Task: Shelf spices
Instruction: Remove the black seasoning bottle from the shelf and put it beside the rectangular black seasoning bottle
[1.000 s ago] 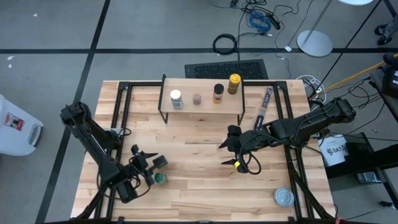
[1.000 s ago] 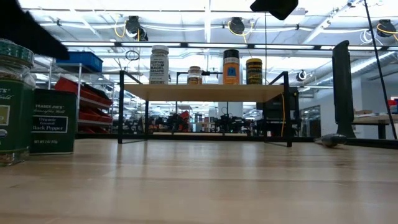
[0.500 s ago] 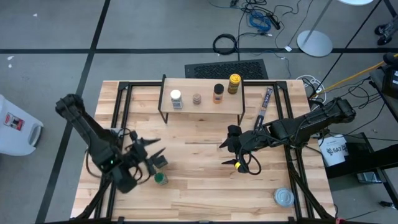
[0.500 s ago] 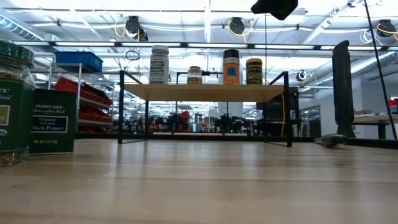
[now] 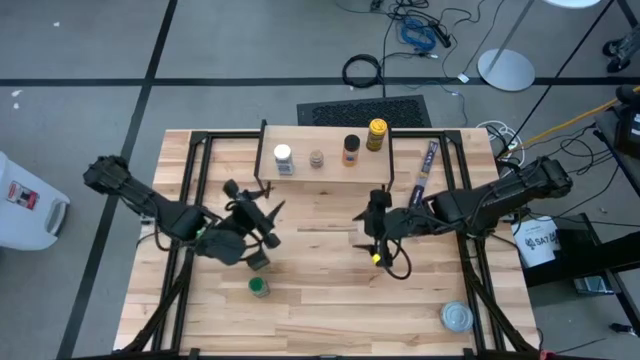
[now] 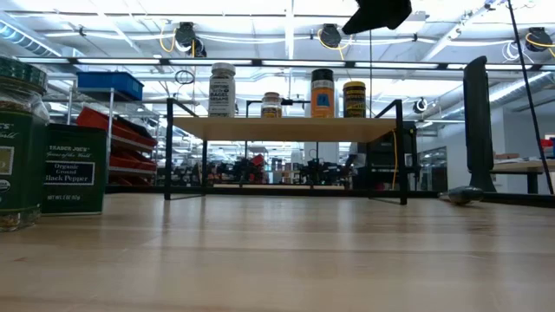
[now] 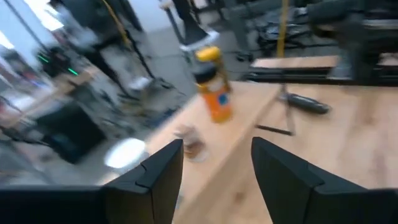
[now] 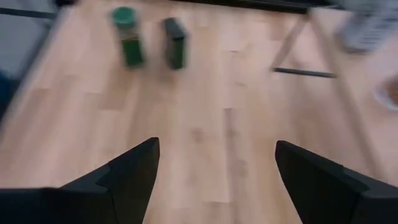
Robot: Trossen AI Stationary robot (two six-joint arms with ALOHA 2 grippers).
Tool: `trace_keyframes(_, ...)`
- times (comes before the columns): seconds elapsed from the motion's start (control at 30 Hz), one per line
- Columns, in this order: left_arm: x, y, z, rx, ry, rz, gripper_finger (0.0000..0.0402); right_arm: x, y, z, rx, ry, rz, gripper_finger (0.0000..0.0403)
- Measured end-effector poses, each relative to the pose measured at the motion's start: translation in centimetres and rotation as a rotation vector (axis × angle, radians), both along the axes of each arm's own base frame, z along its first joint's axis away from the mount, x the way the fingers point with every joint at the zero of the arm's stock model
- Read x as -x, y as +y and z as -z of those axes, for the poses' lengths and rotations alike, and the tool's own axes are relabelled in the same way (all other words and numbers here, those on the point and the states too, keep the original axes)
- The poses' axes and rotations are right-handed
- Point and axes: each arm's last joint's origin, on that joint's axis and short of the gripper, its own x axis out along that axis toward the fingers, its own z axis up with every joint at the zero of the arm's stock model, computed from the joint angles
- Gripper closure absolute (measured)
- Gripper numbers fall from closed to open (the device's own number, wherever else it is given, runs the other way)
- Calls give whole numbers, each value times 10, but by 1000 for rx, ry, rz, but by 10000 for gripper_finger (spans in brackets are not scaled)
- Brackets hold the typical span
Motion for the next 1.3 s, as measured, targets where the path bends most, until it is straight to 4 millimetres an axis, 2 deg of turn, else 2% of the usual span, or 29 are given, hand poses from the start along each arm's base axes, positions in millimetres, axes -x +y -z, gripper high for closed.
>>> trace_keyframes(0.2,-23,4,18,99,79,99,203,-4,-23,-3,123,-14,46,94)
trace_keyframes(0.37,-29,18,15,114,68,84,203,-3,-72,-25,180,-128,144,94)
trace_keyframes(0.6,-19,23,0,164,29,130,203,15,-143,-76,83,-258,197,94)
trace_keyframes(0.67,-16,23,-3,175,22,152,203,18,-162,-79,50,-271,189,94)
trace_keyframes(0.77,-13,23,-7,181,15,171,203,20,-183,-75,10,-258,183,89)
trace_keyframes(0.87,-12,24,-8,177,20,184,203,17,-195,-65,-2,-212,183,77)
trace_keyframes(1.07,-10,24,-7,171,42,187,203,3,-202,-46,6,-130,153,46)
trace_keyframes(1.3,-10,24,-6,149,60,194,203,-2,-207,-38,15,-94,168,44)
